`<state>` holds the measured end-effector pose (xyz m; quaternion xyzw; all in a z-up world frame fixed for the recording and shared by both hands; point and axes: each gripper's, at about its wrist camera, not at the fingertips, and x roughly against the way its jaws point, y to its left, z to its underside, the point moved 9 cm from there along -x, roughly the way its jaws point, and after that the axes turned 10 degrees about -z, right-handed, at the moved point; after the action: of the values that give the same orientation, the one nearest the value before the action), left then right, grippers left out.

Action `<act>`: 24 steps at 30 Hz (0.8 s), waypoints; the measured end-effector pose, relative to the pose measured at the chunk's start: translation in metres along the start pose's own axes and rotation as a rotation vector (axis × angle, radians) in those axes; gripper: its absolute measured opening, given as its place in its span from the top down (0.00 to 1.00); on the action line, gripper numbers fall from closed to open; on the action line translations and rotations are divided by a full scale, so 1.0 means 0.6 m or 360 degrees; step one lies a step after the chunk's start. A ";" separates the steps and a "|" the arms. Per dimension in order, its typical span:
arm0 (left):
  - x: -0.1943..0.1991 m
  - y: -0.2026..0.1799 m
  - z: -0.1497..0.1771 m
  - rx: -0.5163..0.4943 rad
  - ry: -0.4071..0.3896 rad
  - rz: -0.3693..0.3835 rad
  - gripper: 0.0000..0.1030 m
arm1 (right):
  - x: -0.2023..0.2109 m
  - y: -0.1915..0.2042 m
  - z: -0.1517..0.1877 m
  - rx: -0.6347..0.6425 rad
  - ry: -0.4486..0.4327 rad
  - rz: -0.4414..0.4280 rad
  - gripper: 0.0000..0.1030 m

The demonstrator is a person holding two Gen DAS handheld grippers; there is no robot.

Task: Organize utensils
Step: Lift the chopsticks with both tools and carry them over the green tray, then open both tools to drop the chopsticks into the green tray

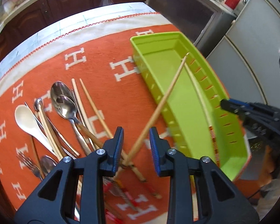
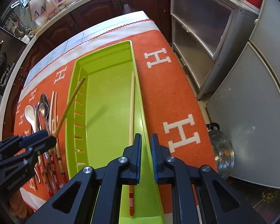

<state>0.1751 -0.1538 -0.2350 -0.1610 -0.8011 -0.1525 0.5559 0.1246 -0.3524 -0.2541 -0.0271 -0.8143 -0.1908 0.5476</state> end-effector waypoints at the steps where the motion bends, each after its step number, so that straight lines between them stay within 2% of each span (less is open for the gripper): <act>1: -0.006 0.002 0.001 -0.0027 -0.0003 -0.0009 0.76 | -0.001 0.001 0.000 -0.0007 -0.0001 -0.0004 0.90; 5: -0.028 -0.008 0.007 -0.0141 0.0026 -0.0026 0.77 | -0.002 0.003 0.002 -0.0017 0.0006 -0.0025 0.90; 6: -0.034 -0.012 0.008 -0.0140 0.0043 -0.0025 0.89 | -0.003 0.005 0.002 -0.0013 0.0006 -0.0020 0.90; 8: -0.044 -0.011 0.009 -0.0097 0.0092 -0.0001 0.96 | -0.003 0.006 0.002 -0.0002 0.0005 -0.0008 0.90; 11: -0.040 0.000 0.007 0.0024 0.0136 0.0035 0.96 | -0.005 0.004 0.005 -0.0012 0.0015 -0.0010 0.90; 14: -0.008 0.007 0.006 0.0128 0.0158 0.0114 0.96 | -0.006 0.003 0.008 -0.0018 0.0019 -0.0015 0.90; 22: 0.087 -0.034 -0.026 0.0393 0.0160 0.0403 0.96 | -0.011 0.015 0.013 -0.0003 0.0029 -0.0047 0.90; 24: 0.085 -0.051 -0.038 0.0432 0.0144 0.0404 0.96 | -0.011 0.016 0.014 -0.0021 0.0031 -0.0066 0.88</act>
<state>0.1643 -0.1863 -0.1813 -0.1774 -0.7617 0.0212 0.6228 0.1223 -0.3395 -0.2598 -0.0120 -0.8079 -0.2078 0.5513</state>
